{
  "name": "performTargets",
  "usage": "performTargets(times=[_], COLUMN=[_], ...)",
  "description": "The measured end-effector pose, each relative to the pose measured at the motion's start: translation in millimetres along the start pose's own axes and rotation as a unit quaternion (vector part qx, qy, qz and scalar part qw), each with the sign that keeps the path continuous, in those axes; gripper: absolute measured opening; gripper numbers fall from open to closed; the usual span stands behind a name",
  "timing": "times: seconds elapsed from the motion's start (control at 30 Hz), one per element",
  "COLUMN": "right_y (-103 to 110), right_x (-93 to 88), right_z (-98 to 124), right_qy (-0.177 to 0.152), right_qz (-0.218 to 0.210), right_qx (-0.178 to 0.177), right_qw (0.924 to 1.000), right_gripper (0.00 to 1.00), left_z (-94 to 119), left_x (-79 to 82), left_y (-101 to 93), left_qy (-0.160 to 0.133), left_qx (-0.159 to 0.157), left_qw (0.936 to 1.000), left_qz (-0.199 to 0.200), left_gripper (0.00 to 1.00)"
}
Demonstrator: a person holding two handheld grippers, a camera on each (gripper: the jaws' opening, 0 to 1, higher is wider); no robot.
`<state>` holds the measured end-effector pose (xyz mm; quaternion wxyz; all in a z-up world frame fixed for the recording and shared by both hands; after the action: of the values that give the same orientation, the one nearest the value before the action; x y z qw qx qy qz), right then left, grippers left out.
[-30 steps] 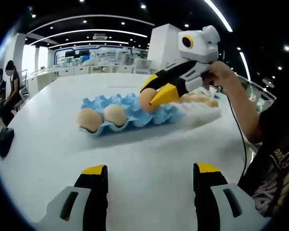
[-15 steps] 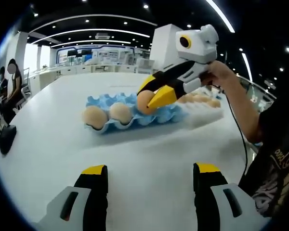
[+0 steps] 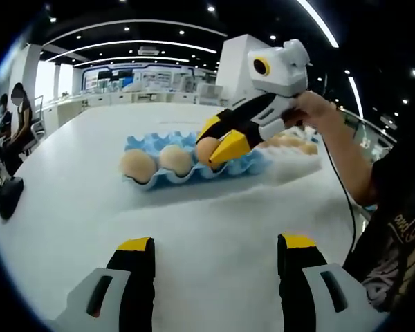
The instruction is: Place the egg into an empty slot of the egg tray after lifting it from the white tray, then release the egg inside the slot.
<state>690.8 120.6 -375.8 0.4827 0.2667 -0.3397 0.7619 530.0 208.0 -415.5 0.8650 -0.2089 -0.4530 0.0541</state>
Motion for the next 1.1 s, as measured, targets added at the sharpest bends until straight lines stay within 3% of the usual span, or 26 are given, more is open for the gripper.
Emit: performTargets(times=[0.4, 1.1], right_y=[-3.3, -6.2], right_x=[-4.5, -3.1], right_z=[-1.4, 9.0], right_qy=[-0.008, -0.012], right_qz=[-0.021, -0.008], right_qx=[0.002, -0.010], right_qw=[0.9997, 0.9998], right_gripper=[0.27, 0.29], left_z=[-1.0, -2.4], left_x=[1.0, 3.7], left_y=[-0.6, -5.0], left_qy=[0.004, 0.006], left_qx=[0.001, 0.002], left_qw=[1.0000, 1.0000], left_qz=[-0.002, -0.006], left_gripper=[0.73, 0.73])
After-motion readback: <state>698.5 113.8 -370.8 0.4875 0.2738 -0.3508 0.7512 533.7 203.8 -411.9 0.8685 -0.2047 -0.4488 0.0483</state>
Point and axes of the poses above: the point that each gripper's makers call its tool centre point, and the gripper's own axes: z roughly backward along the fingers, y roughly to its left, x roughly out of its top, the point moved 7 cm from there along z, roughly backward along the fingers, and after that the axes turned 15 degrees about z, right-handed, at the moved point
